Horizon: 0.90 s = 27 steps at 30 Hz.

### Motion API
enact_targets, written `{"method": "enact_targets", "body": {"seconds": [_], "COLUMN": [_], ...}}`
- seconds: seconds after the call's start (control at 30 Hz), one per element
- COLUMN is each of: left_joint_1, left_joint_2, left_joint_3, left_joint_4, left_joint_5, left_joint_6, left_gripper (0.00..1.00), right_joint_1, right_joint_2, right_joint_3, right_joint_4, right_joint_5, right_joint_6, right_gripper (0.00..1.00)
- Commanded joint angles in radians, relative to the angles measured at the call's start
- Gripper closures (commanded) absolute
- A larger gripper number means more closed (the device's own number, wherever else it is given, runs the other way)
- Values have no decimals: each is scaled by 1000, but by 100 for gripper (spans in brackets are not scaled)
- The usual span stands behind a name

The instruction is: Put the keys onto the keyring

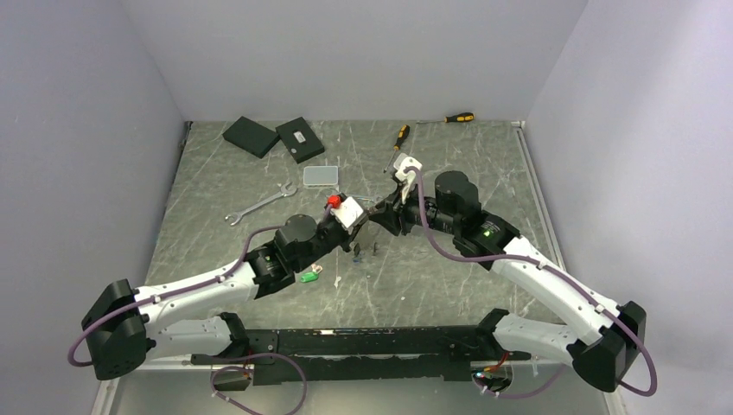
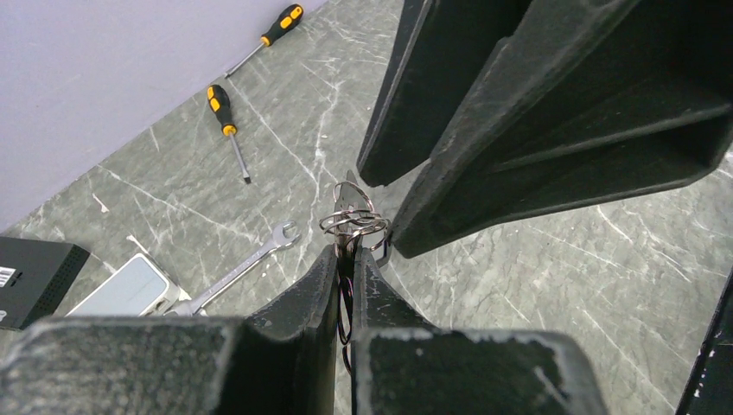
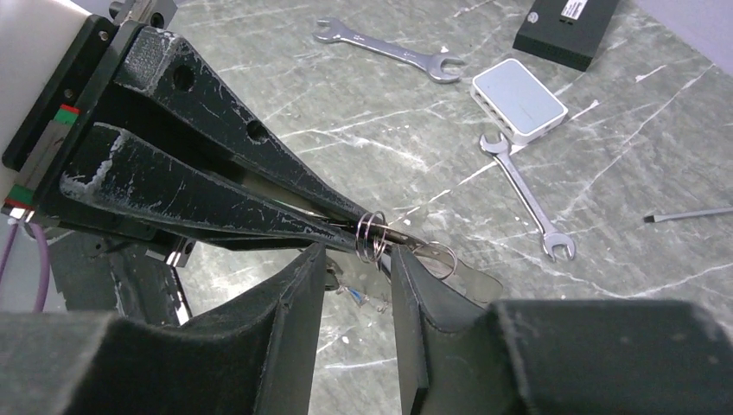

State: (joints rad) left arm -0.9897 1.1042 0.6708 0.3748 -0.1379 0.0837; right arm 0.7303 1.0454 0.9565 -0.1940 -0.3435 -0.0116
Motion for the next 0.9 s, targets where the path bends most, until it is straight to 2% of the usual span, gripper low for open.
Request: {"method": "enact_targets", "body": {"seconds": [0.0,0.2,0.7,0.77,0.87], "left_joint_1": [2,1,1,2,2], "left_joint_2": [-1,-2,-16,-18,-22], "left_joint_3": [58,52,43,40,37], "left_joint_4": [50,58,62,64,65], "left_joint_5": [24,24,25,26,26], "left_joint_6": [-29,-36,-44,-45,-46], "left_gripper": [100,100,100,100,100], "right_joint_1": [10,18,38,41,44], "right_joint_2": [8,23,59,62,64], "right_joint_3": [49,66,84,85,89], "right_joint_4": [39,17,-19,-18,-23], "right_joint_5": [27,60,98,99,105], "right_joint_6": [-36,-50,-59,-60,-65], "right_gripper": [64,73,73,78,92]}}
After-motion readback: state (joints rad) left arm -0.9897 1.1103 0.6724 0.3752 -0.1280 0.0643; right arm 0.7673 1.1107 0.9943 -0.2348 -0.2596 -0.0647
